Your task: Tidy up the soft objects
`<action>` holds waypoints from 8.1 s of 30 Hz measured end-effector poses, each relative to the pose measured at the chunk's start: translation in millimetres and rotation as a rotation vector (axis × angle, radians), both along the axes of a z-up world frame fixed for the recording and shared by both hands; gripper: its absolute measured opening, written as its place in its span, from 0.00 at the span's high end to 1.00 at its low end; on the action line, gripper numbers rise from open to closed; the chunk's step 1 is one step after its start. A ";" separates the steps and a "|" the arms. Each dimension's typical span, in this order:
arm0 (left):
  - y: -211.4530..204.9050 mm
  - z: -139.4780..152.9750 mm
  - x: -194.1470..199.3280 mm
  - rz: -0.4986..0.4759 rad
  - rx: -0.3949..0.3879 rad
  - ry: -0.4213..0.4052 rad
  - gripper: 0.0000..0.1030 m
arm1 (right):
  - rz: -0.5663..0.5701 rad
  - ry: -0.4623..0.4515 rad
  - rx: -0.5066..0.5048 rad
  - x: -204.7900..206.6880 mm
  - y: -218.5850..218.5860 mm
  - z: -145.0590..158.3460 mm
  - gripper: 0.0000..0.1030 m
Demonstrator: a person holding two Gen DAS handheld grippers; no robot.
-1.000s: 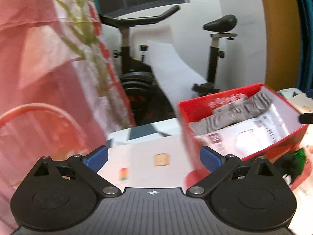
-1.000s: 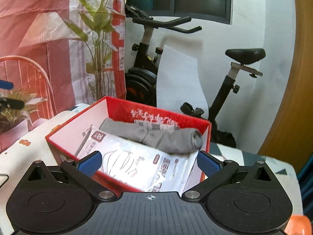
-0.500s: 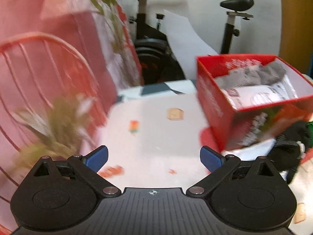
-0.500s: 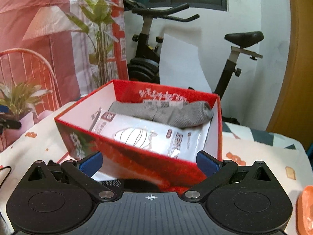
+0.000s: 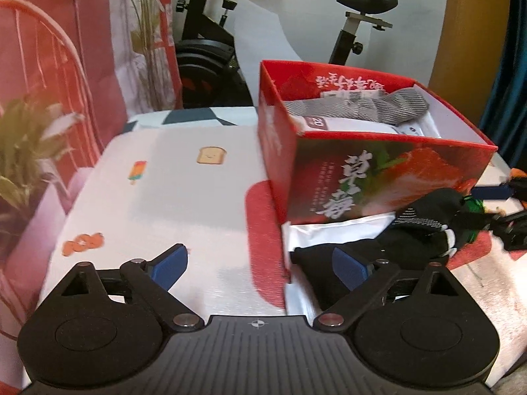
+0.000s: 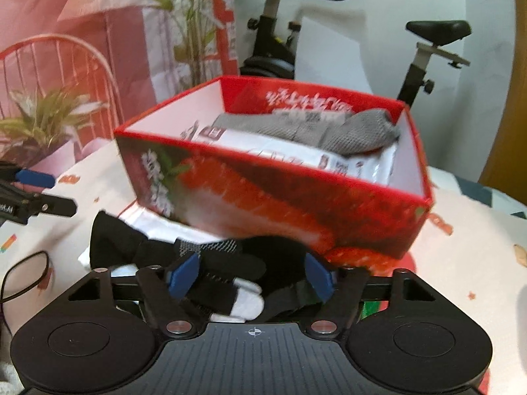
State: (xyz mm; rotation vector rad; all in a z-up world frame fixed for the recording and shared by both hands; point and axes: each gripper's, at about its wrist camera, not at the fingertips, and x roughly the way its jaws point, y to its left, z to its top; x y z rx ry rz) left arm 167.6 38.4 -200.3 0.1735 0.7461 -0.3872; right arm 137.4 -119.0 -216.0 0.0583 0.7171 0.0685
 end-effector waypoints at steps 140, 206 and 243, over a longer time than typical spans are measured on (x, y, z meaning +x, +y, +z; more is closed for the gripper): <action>-25.7 50.2 38.6 0.035 -0.249 -0.104 0.58 | 0.031 -0.154 0.084 28.2 -11.9 52.6 0.80; -21.7 -66.2 29.8 0.102 -0.182 0.129 0.62 | 0.617 -0.115 -0.784 15.4 105.8 -63.1 0.55; -38.0 -31.5 26.9 -0.069 -0.304 0.057 0.60 | -0.012 0.101 0.426 44.0 -55.8 -43.6 0.76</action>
